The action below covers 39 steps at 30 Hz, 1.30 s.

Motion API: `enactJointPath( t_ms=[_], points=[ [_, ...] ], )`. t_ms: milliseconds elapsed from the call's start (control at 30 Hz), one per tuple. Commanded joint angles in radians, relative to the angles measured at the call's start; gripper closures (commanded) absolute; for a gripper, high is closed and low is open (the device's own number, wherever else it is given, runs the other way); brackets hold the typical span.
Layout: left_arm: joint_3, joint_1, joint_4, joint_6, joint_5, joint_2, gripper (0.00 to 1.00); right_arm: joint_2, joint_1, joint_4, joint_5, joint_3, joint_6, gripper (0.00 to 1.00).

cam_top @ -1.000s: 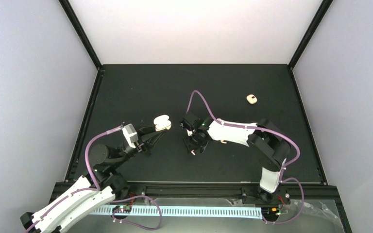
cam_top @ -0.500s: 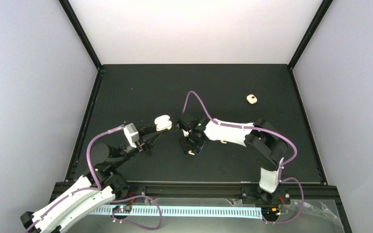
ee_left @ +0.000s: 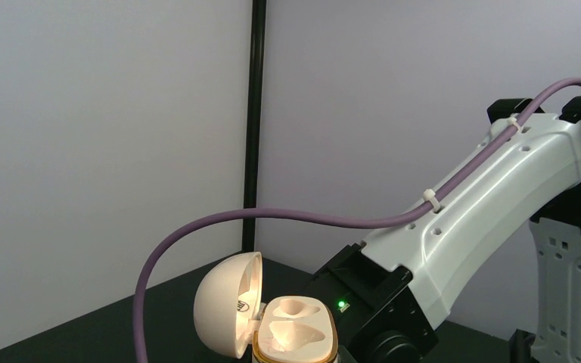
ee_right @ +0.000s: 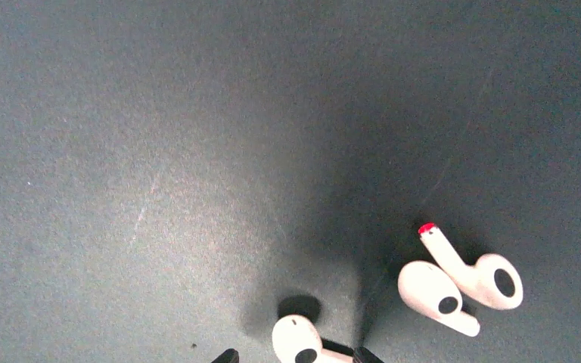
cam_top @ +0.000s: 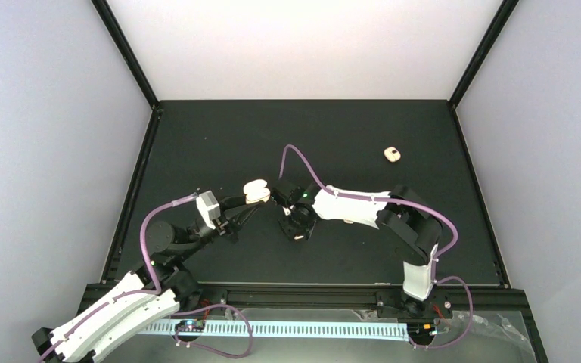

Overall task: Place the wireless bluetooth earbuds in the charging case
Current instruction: Pick up the earbud from the center of the board.

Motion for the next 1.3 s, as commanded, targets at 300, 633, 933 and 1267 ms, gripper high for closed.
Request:
enactJointPath(
  t_ms=[300,633,933,1267],
  points=[
    [0.009,0.004,-0.013,-0.017,0.0,0.001,0.99,-0.017,0.021,0.011,-0.084,-0.025,-0.017,0.59],
    [0.008,0.005,-0.005,-0.023,0.012,0.012,0.98,-0.038,0.033,0.031,-0.161,-0.049,0.037,0.58],
    [0.009,0.005,-0.006,-0.027,0.015,0.02,0.99,-0.044,0.034,0.053,-0.193,-0.027,0.073,0.58],
    [0.009,0.005,-0.008,-0.027,0.016,0.035,0.98,0.005,0.033,-0.038,-0.018,0.01,0.005,0.58]
  ],
)
